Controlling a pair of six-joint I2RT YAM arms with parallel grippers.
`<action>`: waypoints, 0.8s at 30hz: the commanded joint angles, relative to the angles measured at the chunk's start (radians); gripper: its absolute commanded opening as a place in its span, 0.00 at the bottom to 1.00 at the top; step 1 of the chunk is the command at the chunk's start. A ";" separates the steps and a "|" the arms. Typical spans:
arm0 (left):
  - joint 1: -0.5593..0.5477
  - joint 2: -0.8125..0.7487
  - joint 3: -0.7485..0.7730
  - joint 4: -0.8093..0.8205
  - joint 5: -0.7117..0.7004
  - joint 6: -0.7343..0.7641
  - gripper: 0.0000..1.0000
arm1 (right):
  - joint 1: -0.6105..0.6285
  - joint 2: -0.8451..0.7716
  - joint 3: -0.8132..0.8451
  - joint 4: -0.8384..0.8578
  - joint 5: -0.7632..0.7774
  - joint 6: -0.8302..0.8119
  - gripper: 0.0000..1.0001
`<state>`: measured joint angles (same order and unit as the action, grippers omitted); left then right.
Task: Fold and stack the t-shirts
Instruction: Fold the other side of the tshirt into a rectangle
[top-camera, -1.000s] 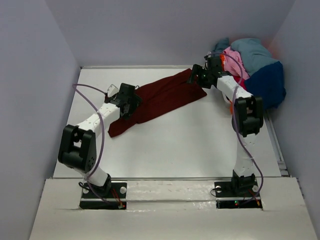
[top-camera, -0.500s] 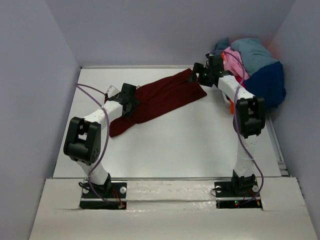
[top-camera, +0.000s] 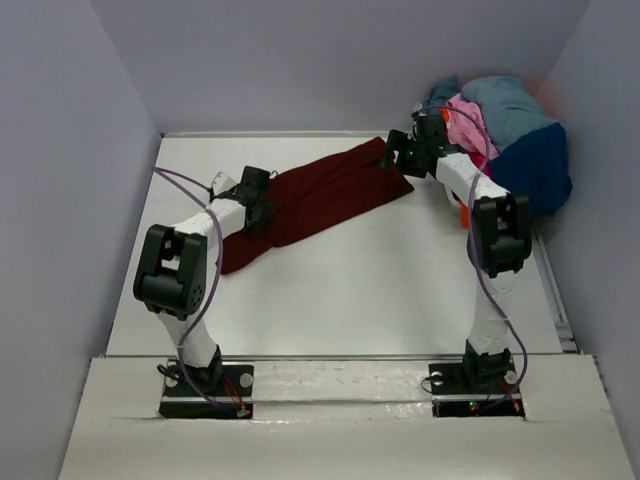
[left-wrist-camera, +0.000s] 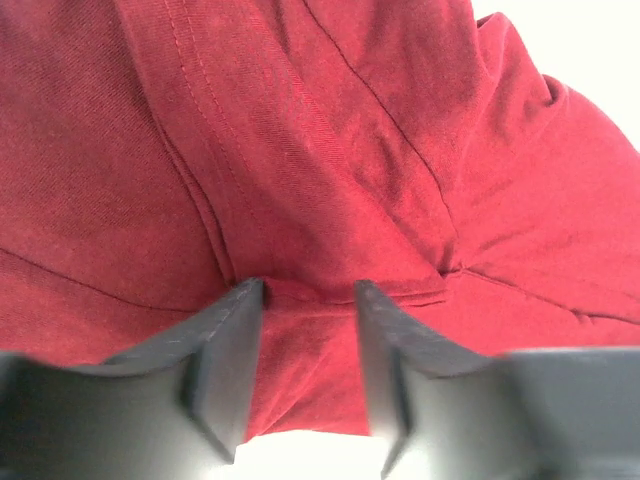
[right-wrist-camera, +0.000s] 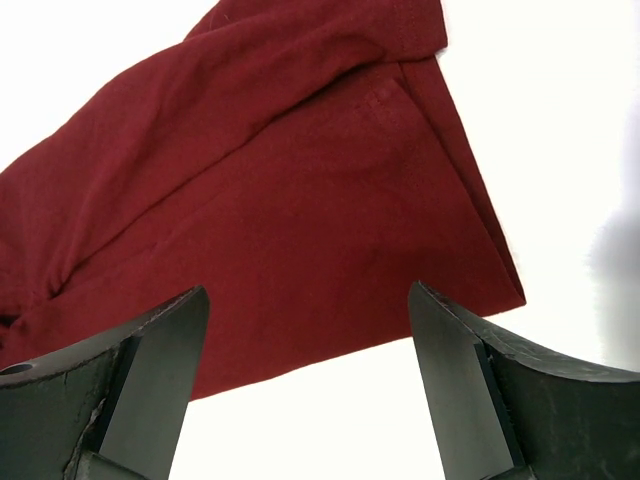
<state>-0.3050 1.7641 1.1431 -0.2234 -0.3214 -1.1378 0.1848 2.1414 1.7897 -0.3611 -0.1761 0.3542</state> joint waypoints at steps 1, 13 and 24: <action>0.014 -0.008 0.026 0.024 -0.027 0.015 0.32 | 0.005 -0.066 -0.012 0.057 0.017 -0.012 0.86; 0.023 0.037 0.208 0.016 -0.120 0.182 0.06 | 0.005 -0.080 -0.023 0.070 0.024 -0.008 0.83; 0.090 0.127 0.421 -0.096 -0.154 0.242 0.95 | 0.005 -0.012 0.106 0.008 -0.125 -0.142 0.91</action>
<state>-0.2359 1.9297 1.5097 -0.2615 -0.4274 -0.9230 0.1848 2.1216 1.7870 -0.3466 -0.1982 0.3248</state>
